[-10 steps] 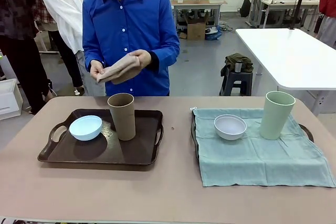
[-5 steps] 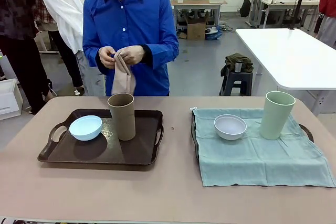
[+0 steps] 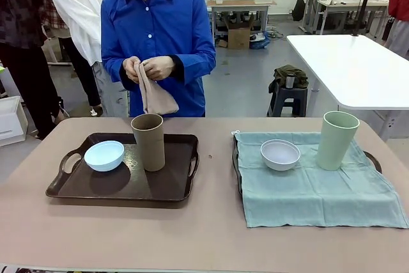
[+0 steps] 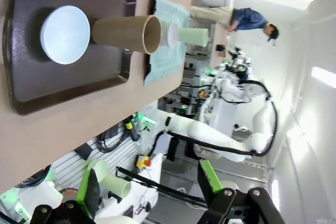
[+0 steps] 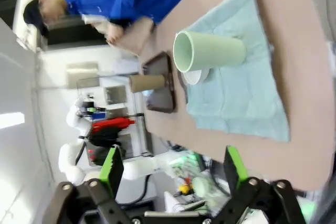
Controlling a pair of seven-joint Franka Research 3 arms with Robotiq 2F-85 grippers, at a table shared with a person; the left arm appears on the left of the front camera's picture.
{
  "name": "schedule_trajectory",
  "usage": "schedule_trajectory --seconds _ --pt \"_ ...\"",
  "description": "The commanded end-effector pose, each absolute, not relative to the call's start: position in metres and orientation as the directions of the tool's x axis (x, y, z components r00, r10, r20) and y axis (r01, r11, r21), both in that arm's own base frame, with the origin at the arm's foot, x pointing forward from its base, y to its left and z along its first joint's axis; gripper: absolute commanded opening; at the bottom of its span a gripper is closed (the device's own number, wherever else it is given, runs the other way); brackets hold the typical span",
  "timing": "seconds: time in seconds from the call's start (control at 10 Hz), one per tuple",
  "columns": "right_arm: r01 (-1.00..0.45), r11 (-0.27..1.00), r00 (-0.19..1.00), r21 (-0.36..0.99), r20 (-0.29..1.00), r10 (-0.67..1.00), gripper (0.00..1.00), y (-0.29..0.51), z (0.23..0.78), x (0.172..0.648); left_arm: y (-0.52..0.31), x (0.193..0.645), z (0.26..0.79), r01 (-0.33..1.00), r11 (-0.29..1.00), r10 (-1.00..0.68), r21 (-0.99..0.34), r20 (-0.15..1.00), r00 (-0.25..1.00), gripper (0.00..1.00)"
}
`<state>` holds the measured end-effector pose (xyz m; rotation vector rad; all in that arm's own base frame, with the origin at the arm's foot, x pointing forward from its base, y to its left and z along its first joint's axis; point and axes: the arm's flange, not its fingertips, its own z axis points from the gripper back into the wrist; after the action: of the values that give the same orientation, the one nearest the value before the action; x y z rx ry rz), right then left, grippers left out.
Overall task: Set up a tray with a mat and arrange the tableware.
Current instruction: Pick up the Picnic Bowl and Reusable plastic cup from the Handle tray in front of the human's position and hold them in the air.
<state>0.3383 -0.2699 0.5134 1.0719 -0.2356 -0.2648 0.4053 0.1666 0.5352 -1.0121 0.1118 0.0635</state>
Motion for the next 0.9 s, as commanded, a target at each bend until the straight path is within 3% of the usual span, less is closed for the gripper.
schedule_trajectory --seconds 0.0,0.3,0.6,0.8 --pt "-0.067 0.564 0.930 0.823 0.256 -0.264 1.00 -0.198 0.519 0.361 0.147 0.411 0.556 -0.069 0.649 0.011 -0.757 -0.082 0.997 1.00" --pt "-0.246 0.600 0.914 0.761 0.389 -0.118 1.00 -0.081 0.512 0.407 0.117 0.419 0.588 -0.045 0.801 0.011 -0.597 -0.061 0.998 1.00" --pt "-0.520 0.651 0.781 0.553 0.617 0.099 1.00 0.038 0.491 0.413 0.079 0.415 0.614 -0.021 0.917 0.004 -0.398 -0.044 0.999 1.00" --pt "-0.619 0.642 0.741 0.453 0.608 0.285 1.00 0.096 0.470 0.406 0.061 0.410 0.623 -0.037 0.947 0.003 -0.320 -0.107 0.994 1.00"
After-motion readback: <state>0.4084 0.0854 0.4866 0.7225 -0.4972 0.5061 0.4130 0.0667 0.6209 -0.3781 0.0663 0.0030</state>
